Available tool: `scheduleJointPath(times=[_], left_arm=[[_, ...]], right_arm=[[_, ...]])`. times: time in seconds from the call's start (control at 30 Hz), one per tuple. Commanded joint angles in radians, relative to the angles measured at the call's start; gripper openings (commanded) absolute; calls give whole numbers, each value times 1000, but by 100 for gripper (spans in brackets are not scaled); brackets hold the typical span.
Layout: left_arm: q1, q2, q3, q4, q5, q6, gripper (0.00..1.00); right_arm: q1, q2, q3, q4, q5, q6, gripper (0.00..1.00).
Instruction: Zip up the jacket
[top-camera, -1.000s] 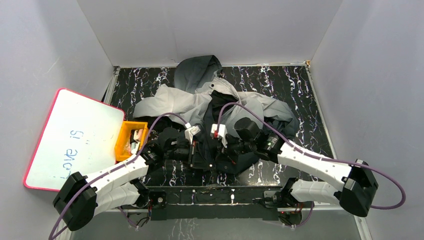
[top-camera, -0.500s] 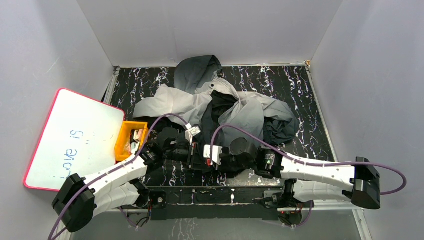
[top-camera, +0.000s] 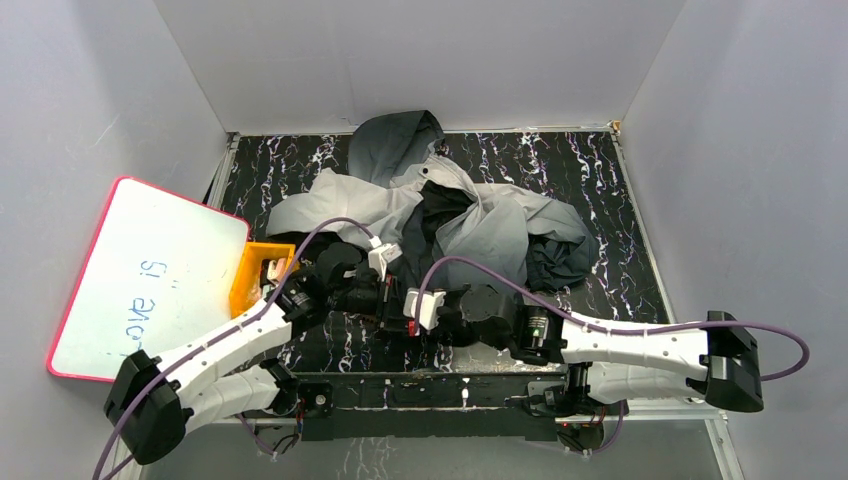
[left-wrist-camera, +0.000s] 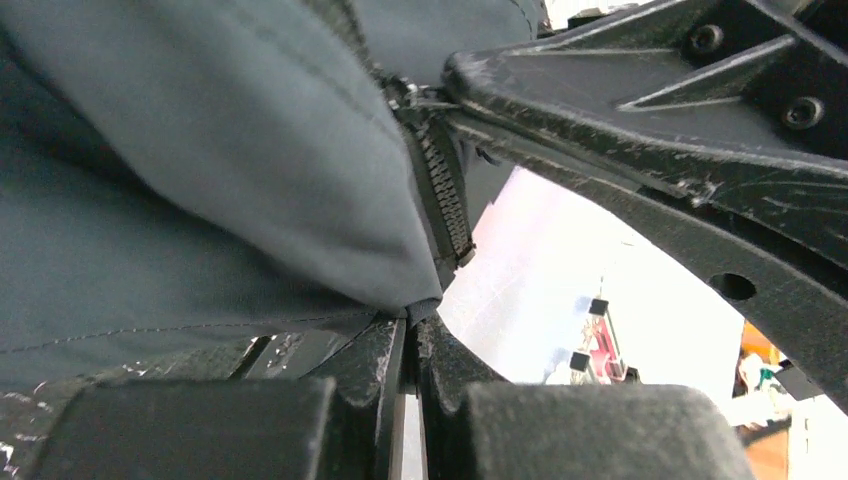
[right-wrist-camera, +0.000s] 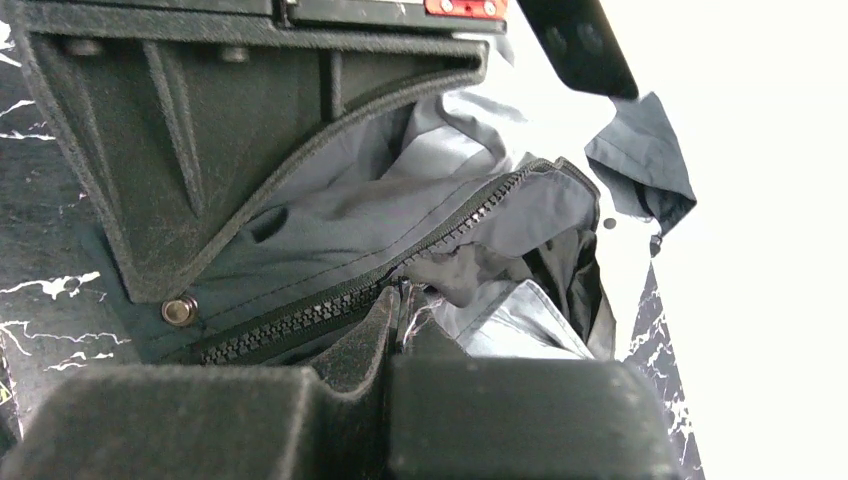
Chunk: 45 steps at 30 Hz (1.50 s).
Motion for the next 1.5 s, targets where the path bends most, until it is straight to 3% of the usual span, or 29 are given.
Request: scheduleJointPath(times=[0.0, 0.1, 0.27, 0.3, 0.47, 1.2, 1.3, 1.47], left_arm=[[-15, -50, 90, -234, -114, 47, 10], [-15, -92, 149, -301, -181, 54, 28], [-15, -124, 269, -430, -261, 101, 49], [-14, -123, 290, -452, -267, 114, 59], [-14, -110, 338, -488, -256, 129, 67], [-15, -82, 99, -227, -96, -20, 70], [-15, -80, 80, -211, -86, -22, 60], [-14, -98, 61, -214, -79, -22, 29]], right_arm=[[-6, -62, 64, -1, 100, 70, 0], [-6, -76, 83, -71, 65, 171, 0], [-6, -73, 126, -148, -1, 343, 0], [-7, -72, 132, -150, -19, 373, 0], [-1, -56, 169, -170, -93, 486, 0], [23, 9, 185, -31, -141, 579, 0], [23, 19, 185, -20, -139, 583, 0], [23, 38, 180, -18, -83, 580, 0]])
